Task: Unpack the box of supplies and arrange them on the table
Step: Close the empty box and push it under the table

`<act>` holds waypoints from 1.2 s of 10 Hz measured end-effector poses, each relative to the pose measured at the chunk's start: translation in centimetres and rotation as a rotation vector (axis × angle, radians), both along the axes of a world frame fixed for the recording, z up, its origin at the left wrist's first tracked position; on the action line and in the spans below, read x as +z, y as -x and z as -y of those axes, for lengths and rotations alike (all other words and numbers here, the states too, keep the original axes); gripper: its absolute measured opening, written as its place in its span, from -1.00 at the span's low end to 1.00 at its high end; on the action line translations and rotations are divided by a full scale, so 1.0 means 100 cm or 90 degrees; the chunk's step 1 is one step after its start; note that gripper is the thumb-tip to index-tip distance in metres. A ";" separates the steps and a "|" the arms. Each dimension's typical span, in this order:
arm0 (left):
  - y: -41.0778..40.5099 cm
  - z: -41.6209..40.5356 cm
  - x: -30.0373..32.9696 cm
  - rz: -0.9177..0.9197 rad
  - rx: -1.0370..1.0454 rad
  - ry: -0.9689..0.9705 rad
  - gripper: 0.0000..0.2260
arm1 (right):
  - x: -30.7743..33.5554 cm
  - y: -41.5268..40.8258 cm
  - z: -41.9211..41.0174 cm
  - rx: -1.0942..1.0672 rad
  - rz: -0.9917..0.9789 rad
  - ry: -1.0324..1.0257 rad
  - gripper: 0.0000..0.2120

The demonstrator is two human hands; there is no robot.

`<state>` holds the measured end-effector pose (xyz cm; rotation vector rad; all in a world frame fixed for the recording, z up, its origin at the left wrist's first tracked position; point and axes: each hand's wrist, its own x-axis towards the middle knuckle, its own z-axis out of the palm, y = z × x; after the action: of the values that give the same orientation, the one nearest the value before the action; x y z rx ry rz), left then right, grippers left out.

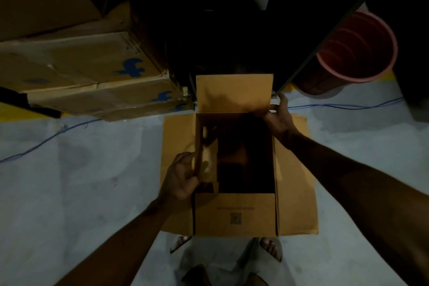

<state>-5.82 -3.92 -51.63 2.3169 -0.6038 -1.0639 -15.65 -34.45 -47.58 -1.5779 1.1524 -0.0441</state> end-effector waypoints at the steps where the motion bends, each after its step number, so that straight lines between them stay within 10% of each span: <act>1: 0.006 0.006 0.014 -0.010 0.004 0.031 -0.38 | -0.004 0.016 0.005 0.053 -0.005 0.046 -0.34; 2: 0.006 0.008 0.025 0.008 0.015 0.009 -0.39 | -0.014 0.032 0.005 0.146 -0.072 0.145 -0.47; 4: -0.005 -0.008 0.036 0.159 0.046 -0.068 -0.27 | -0.023 0.076 -0.006 0.434 -0.165 0.291 -0.06; 6: -0.008 -0.032 0.035 0.047 0.155 -0.136 -0.03 | -0.036 0.078 -0.026 0.517 -0.341 0.388 -0.03; 12: 0.065 -0.008 0.106 0.064 0.091 0.088 -0.39 | 0.008 0.173 -0.050 0.332 -0.340 0.351 -0.24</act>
<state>-12.29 -3.09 -41.06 2.2652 -0.5244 -0.8177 -32.94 -29.43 -46.74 -2.4446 1.1394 0.4652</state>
